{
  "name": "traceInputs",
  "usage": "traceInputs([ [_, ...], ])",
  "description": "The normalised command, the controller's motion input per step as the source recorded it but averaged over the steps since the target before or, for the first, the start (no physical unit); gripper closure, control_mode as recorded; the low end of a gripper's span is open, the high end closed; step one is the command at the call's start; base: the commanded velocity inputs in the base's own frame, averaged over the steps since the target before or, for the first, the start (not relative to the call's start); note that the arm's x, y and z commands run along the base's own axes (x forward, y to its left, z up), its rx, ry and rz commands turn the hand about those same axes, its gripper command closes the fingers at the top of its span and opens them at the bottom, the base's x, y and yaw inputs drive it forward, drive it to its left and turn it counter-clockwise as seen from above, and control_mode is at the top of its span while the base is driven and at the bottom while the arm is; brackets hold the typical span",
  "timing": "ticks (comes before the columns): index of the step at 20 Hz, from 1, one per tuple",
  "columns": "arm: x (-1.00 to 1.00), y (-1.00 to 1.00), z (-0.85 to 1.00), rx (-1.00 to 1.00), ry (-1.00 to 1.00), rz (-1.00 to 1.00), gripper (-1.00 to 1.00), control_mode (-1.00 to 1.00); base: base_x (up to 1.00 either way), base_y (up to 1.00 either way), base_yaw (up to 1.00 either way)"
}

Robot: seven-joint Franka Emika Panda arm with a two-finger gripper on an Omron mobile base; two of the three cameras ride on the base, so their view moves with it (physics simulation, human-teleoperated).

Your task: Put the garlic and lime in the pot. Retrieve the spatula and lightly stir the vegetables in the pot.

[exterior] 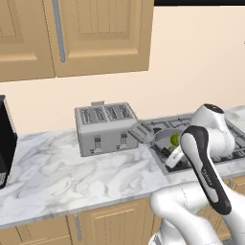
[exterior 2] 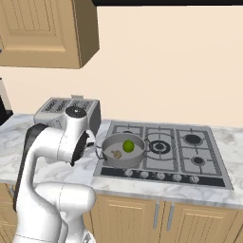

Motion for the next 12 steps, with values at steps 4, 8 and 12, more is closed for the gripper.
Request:
traceInputs([
  [4,0.39,-0.58,0.23,0.08,0.02,-0.12,1.0,-1.0,0.0,0.0,0.0],
  [8,0.35,-0.68,0.01,0.06,0.06,-0.19,1.0,-1.0,0.0,0.0,0.0],
  [12,0.23,-0.48,0.07,0.05,0.02,-0.18,1.0,-1.0,0.0,0.0,0.0],
])
